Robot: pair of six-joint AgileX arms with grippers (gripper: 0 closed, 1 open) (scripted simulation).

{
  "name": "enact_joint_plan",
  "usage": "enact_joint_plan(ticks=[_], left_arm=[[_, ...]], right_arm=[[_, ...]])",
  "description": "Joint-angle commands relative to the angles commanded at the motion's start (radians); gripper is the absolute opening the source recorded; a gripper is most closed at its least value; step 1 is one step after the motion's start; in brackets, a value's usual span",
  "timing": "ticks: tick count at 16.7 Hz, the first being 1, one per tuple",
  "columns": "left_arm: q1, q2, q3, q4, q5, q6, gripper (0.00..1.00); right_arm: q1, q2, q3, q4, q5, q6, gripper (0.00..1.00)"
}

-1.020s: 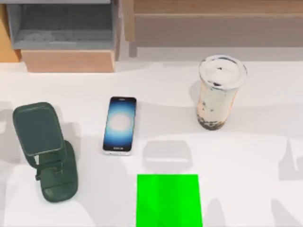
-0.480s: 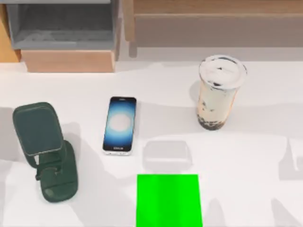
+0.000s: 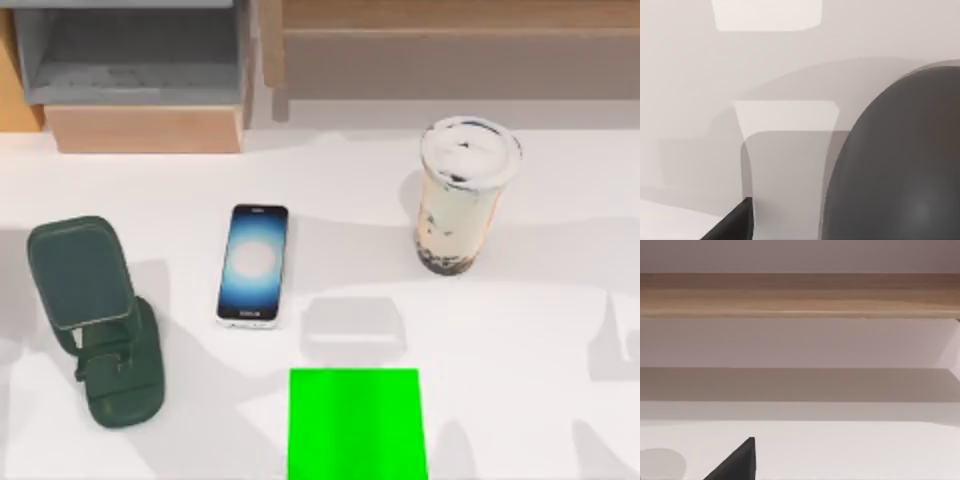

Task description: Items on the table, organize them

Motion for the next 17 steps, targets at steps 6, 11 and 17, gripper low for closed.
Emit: enact_joint_plan(ticks=[6,11,17], left_arm=[[0.0,0.0,0.0,0.0,0.0,0.0,0.62],[0.0,0.0,0.0,0.0,0.0,0.0,0.25],[0.0,0.0,0.0,0.0,0.0,0.0,0.0]], right_arm=[[0.0,0.0,0.0,0.0,0.0,0.0,1.0],[0.0,0.0,0.0,0.0,0.0,0.0,1.0],[0.0,0.0,0.0,0.0,0.0,0.0,1.0]])
